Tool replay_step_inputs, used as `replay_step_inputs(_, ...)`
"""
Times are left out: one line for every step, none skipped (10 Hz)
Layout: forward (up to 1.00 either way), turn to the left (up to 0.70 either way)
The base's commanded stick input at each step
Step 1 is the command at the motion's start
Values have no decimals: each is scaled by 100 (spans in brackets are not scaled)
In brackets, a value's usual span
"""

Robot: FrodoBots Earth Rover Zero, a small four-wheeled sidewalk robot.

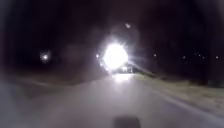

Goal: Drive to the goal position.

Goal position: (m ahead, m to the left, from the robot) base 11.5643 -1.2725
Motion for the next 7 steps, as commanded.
replay_step_inputs(100, -3)
replay_step_inputs(100, -1)
replay_step_inputs(100, 0)
replay_step_inputs(100, 0)
replay_step_inputs(100, 0)
replay_step_inputs(100, 0)
replay_step_inputs(100, 1)
